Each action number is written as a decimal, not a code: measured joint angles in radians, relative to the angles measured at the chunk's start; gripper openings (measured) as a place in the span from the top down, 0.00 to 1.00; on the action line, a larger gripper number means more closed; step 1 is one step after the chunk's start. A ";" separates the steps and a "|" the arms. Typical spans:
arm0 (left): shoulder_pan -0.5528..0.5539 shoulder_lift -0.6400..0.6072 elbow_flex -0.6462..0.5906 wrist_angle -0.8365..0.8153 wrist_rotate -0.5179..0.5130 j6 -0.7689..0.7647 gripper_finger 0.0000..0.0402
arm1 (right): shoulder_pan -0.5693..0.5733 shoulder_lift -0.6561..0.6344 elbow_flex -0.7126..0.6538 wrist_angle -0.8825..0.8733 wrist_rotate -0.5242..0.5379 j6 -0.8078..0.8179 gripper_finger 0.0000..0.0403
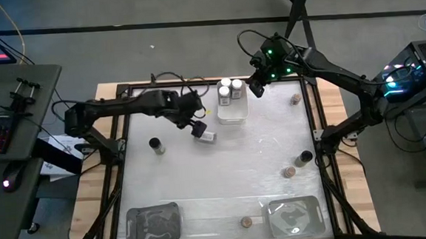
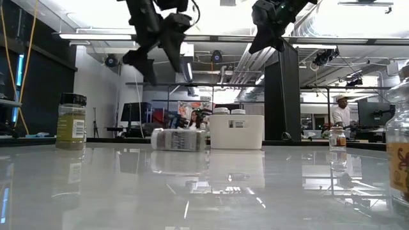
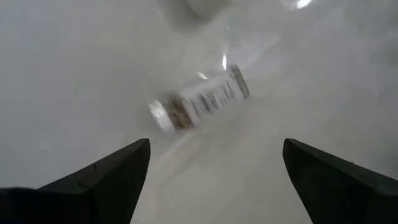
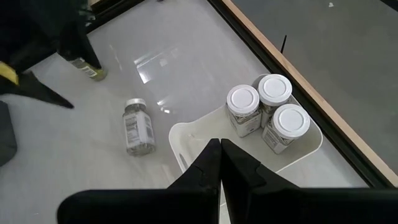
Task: Sort spices by type
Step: Put the white seasoning bottle into the white bin
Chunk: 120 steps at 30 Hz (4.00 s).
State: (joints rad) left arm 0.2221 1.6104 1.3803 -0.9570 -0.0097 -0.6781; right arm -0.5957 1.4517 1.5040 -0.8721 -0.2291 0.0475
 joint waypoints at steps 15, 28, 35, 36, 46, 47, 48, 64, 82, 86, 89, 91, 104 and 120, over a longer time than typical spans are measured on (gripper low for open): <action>-0.023 0.101 0.036 0.030 -0.127 0.468 0.11 | 0.000 0.000 0.000 -0.062 -0.003 -0.013 1.00; 0.016 0.278 0.036 0.207 0.037 0.826 0.11 | 0.000 0.000 0.000 -0.129 -0.002 0.057 1.00; -0.007 0.333 0.037 0.281 0.015 0.930 0.11 | 0.000 0.000 0.000 -0.125 0.000 0.131 1.00; -0.009 0.338 0.037 0.273 0.015 0.939 0.11 | 0.000 0.000 0.000 -0.126 0.000 0.140 1.00; -0.029 0.343 0.028 0.225 0.004 0.950 0.11 | 0.007 0.000 0.000 -0.126 0.062 0.262 1.00; -0.027 0.341 0.028 0.201 -0.013 0.944 0.11 | 0.008 0.000 0.000 -0.125 0.064 0.267 1.00; -0.024 0.339 0.027 0.179 -0.027 0.939 0.11 | 0.008 0.000 0.000 -0.126 0.064 0.270 1.00; 0.012 0.273 -0.171 0.290 -0.010 0.963 0.11 | 0.008 0.000 0.000 -0.122 0.063 0.175 1.00; -0.021 0.283 -0.170 0.310 -0.080 0.895 0.62 | 0.054 0.000 0.000 -0.172 0.050 0.040 1.00; -0.032 0.274 -0.152 0.294 -0.082 0.853 0.62 | 0.085 -0.003 0.000 -0.164 0.048 -0.038 1.00; -0.033 0.207 -0.139 0.238 -0.093 0.832 0.62 | 0.111 -0.028 0.000 -0.160 0.015 -0.122 1.00; -0.032 0.129 -0.133 0.202 -0.122 0.821 0.62 | 0.132 -0.059 0.000 -0.161 -0.012 -0.158 1.00; -0.043 -0.149 0.008 0.142 -0.315 0.893 0.62 | 0.282 -0.019 0.000 0.062 -0.007 -0.071 0.58; -0.111 -0.112 0.064 0.194 -0.581 0.988 0.62 | 0.297 0.041 0.000 0.396 0.105 0.332 0.10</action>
State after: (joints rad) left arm 0.1112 1.4982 1.4445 -0.7628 -0.5903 0.3099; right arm -0.2985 1.4925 1.5043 -0.4756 -0.1238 0.3793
